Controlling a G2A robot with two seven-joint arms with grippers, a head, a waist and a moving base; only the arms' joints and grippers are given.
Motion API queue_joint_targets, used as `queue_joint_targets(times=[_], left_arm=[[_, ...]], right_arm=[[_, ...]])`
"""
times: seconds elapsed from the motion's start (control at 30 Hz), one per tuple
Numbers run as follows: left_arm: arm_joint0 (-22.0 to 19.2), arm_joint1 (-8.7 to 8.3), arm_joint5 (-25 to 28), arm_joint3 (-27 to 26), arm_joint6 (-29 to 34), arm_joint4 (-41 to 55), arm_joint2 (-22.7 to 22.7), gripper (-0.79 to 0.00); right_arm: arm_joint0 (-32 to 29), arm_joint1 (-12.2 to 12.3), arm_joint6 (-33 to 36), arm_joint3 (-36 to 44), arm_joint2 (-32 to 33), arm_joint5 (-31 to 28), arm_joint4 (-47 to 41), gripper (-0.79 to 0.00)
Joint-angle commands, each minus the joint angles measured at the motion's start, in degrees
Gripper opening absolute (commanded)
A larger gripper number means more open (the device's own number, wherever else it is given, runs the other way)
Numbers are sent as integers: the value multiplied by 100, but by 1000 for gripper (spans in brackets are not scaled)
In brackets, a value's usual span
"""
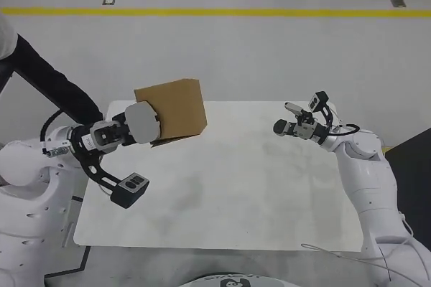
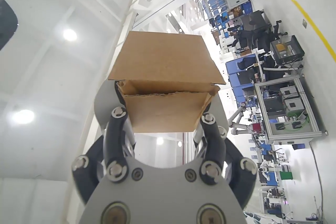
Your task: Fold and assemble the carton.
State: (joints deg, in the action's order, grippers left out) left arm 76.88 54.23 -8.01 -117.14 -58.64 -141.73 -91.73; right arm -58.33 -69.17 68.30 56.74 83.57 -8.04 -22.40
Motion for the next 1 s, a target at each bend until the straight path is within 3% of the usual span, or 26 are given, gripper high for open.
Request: queue_joint_targets(times=[0.0,0.07,0.3,0.67,0.83,0.97], left_arm=[[26,12,421,78,14,715,68,-785],[0,12,679,154,-6,1099,53,-785],[13,-54,2844,422,275,1895,109,-785],[31,-56,3225,475,492,2169,161,-785],[-303,-104,4921,630,788,2755,374,-785],[-609,-128,5974,780,1225,3126,583,-785]], right_arm=[[0,0,0,0,0,0,0,0],[0,0,0,0,0,0,0,0],[0,0,0,0,0,0,0,0],[0,0,0,0,0,0,0,0],[0,0,0,0,0,0,0,0],[0,0,0,0,0,0,0,0]])
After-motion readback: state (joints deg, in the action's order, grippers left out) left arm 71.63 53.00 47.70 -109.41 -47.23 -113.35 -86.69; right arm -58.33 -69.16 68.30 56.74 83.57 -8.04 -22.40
